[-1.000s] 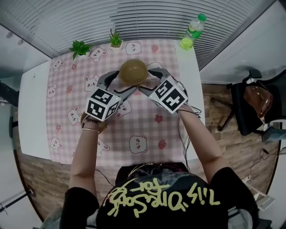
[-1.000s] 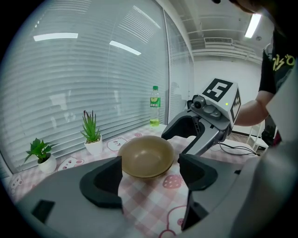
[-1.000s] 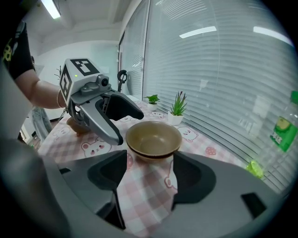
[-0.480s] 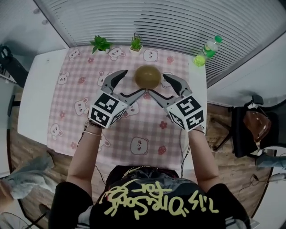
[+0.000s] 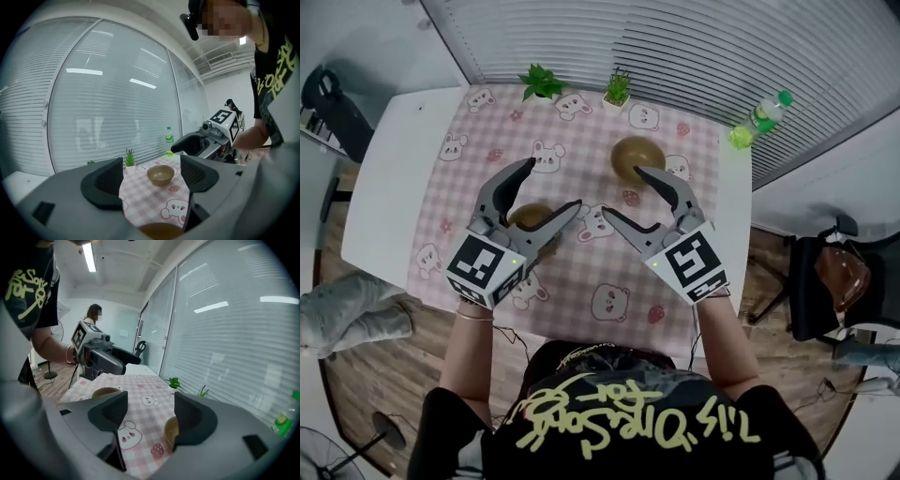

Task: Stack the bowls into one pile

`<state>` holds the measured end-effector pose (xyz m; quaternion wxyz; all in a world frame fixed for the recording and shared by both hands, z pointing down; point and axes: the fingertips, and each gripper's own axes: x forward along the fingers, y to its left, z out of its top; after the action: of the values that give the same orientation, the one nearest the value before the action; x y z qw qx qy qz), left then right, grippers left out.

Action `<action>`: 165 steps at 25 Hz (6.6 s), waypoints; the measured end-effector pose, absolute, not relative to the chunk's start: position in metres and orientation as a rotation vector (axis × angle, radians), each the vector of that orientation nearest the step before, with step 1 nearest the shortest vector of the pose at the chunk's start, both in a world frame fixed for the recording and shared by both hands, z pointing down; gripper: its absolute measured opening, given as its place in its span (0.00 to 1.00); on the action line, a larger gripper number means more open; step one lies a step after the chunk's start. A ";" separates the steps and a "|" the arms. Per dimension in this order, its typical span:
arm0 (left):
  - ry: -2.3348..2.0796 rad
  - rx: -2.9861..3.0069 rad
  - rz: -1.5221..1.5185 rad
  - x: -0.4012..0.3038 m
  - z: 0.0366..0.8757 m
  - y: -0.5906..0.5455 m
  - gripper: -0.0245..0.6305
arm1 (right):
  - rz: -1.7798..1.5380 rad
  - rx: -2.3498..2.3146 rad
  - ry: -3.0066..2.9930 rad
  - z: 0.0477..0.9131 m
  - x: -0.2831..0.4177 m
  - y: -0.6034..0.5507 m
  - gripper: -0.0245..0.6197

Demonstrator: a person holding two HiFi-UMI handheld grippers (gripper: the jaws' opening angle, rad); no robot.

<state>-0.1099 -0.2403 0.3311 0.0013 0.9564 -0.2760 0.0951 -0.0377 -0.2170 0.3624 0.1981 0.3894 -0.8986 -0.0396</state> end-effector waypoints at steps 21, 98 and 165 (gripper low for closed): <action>-0.735 2.916 0.409 -0.228 0.415 -0.211 0.65 | -0.017 0.769 -2.555 0.435 -0.122 -0.194 0.50; -0.168 3.167 0.675 -0.040 0.375 -0.199 0.61 | -0.090 0.964 -2.401 0.382 -0.002 -0.183 0.50; -0.209 3.049 0.809 0.031 0.472 -0.296 0.67 | 0.192 1.045 -2.332 0.470 0.060 -0.274 0.50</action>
<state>0.0309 -0.2956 0.4721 -0.0101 0.9644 -0.0660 0.2559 0.0596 -0.2740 0.4705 0.2853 0.3909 -0.8722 0.0719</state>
